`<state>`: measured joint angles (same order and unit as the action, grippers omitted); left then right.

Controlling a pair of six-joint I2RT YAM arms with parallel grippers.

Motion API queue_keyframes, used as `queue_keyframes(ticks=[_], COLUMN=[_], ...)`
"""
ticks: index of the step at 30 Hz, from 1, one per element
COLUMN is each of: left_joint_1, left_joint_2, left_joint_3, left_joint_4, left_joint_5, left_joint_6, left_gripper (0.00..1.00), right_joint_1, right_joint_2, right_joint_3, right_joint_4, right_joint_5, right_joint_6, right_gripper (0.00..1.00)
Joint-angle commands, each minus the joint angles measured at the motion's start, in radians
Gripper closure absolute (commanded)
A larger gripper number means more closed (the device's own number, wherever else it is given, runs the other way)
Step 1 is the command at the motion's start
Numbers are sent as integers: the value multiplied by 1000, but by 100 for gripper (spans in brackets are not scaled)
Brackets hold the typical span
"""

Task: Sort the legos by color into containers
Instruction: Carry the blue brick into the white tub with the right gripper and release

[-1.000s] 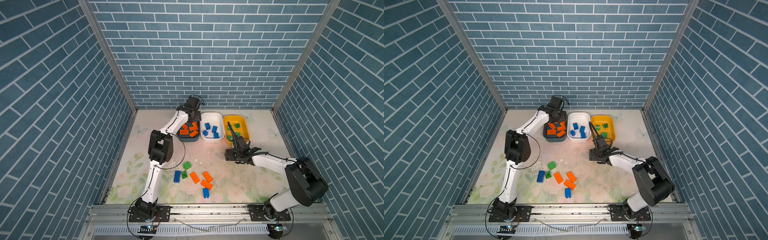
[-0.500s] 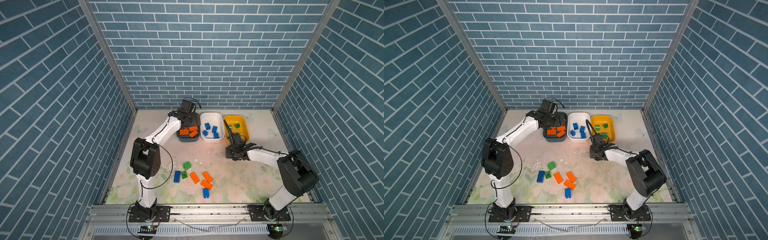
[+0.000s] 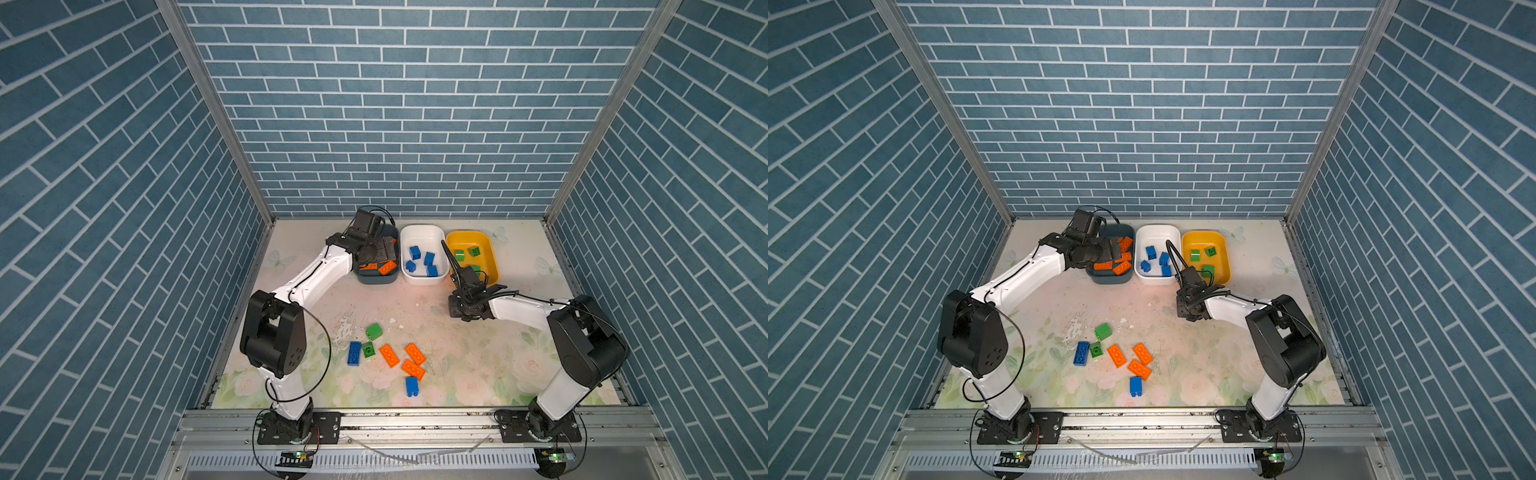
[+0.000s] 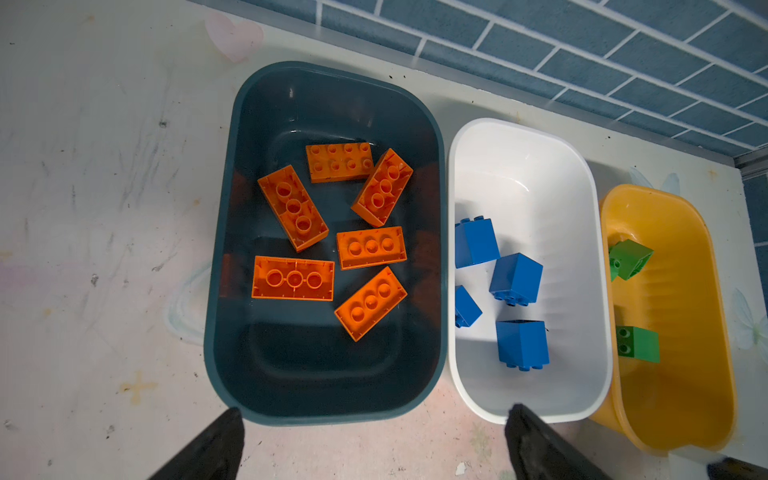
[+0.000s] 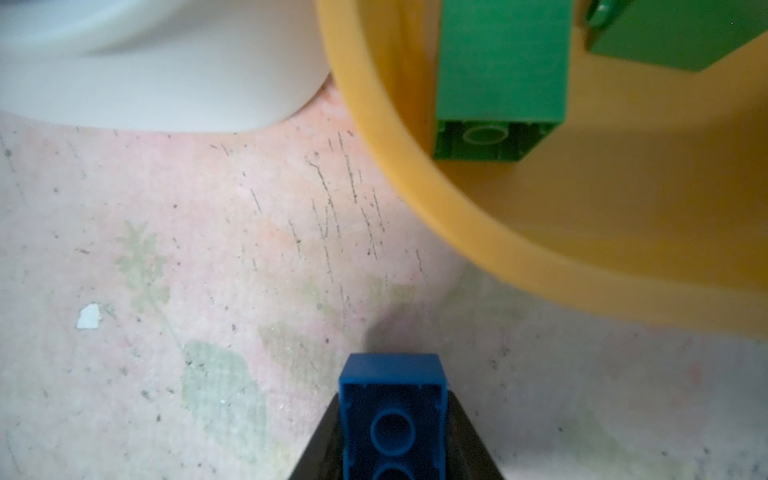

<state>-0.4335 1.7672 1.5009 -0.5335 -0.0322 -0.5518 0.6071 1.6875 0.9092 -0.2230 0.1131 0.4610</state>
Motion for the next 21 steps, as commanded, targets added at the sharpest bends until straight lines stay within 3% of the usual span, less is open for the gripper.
queue_keyframes(ticks=[1, 12, 16, 21], left_joint_1=[-16, -19, -21, -23], left_joint_2=[-50, -129, -127, -130], left_joint_3=[-41, -148, -142, -156], left_joint_4=[-18, 99, 62, 38], left_joint_5=[-41, -9, -13, -8], left_joint_6=[-3, 13, 26, 18], left_gripper=[1, 1, 1, 1], right_joint_1=[8, 9, 7, -4], right_joint_2=[-40, -162, -134, -17], right_joint_3=[4, -20, 36, 211], right_joint_4=[40, 262, 296, 192], right_joint_5=[-39, -157, -157, -128], right_joint_6=[-42, -71, -77, -125], right_gripper=[73, 76, 76, 76])
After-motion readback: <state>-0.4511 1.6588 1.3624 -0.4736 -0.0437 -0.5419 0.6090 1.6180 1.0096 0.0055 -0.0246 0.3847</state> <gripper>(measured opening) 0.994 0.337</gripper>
